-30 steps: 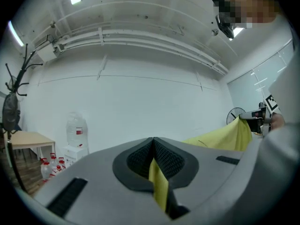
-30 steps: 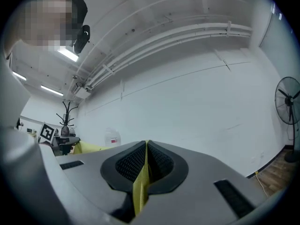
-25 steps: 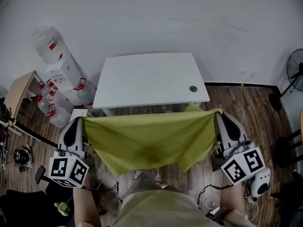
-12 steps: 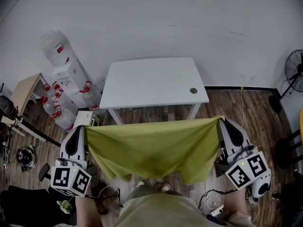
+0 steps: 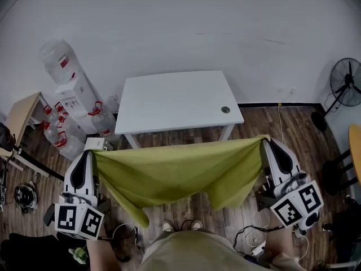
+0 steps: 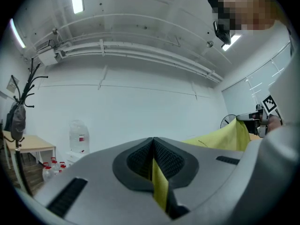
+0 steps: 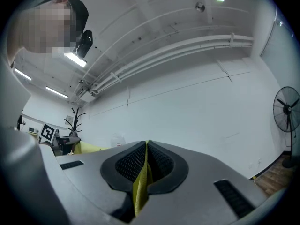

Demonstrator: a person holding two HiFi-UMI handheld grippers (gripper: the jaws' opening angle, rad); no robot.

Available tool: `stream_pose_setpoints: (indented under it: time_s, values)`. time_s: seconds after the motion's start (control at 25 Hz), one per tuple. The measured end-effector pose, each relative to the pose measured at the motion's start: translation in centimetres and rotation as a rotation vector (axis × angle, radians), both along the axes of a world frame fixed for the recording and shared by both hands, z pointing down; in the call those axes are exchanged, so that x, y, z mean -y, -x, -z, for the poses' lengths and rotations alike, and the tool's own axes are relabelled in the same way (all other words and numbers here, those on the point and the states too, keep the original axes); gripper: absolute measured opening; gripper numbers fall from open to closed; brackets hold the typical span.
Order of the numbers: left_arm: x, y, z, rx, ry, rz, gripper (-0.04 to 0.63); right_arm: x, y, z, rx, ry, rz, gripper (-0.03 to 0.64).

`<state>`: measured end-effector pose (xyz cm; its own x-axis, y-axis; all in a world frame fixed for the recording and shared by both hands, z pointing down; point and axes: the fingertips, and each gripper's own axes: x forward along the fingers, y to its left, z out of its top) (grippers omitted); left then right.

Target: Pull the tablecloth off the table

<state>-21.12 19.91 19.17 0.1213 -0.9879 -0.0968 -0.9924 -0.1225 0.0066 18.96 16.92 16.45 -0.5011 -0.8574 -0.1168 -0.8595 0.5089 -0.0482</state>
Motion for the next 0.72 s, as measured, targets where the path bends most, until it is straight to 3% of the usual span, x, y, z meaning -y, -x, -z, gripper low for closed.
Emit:
stream_pose_setpoints:
  time_s: [0.72]
  values:
    - [2.3,3.0,-1.1,-0.005,0.022,-0.076,0.018,0.5,2.7,-1.2,-0.050,0.016,-0.074,0.034]
